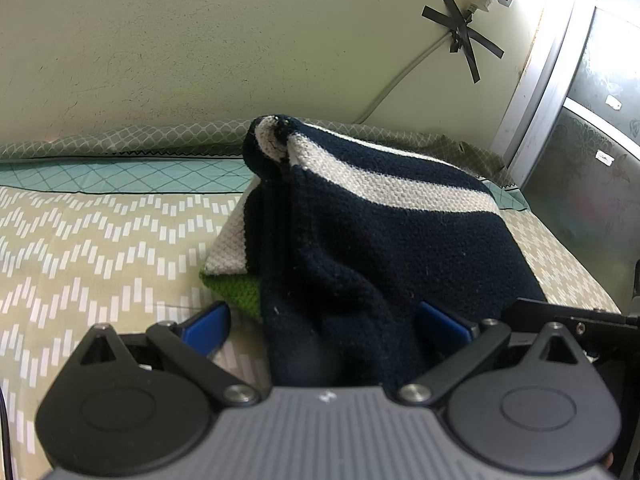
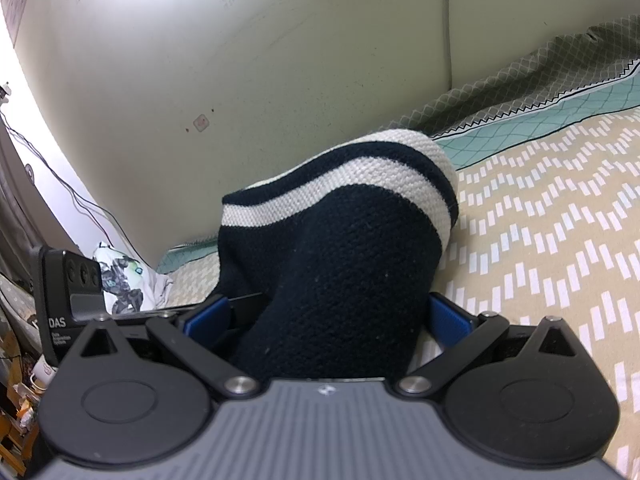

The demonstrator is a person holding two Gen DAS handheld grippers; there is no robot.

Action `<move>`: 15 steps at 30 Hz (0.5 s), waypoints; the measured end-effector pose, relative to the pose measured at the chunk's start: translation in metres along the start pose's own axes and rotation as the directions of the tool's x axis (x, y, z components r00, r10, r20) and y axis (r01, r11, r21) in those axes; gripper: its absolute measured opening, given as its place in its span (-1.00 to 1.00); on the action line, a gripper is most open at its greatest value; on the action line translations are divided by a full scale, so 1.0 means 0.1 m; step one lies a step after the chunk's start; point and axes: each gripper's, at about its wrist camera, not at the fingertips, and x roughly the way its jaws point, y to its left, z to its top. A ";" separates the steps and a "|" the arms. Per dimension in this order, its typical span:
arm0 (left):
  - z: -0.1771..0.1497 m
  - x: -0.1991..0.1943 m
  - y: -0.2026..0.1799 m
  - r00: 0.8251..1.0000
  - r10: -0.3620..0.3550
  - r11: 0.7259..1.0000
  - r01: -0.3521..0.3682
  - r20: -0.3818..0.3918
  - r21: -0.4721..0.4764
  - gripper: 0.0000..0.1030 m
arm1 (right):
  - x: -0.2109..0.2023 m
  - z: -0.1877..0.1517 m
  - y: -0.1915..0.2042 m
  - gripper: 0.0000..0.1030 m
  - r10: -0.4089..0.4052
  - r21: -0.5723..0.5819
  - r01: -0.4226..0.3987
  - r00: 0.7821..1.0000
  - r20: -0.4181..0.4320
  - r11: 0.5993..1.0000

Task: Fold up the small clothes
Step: 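Hold the folded sweater bundle pressed down with both grippers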

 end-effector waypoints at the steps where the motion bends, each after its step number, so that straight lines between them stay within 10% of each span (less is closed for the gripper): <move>1: 0.00 0.00 0.00 1.000 0.000 1.000 0.000 0.000 0.000 1.00 | 0.00 0.00 0.00 0.88 0.000 0.000 0.000 1.000 0.000 1.000; 15: 0.00 0.01 0.00 1.000 0.000 1.000 0.000 0.003 0.010 1.00 | 0.00 0.00 -0.01 0.88 0.000 0.001 0.000 1.000 0.000 1.000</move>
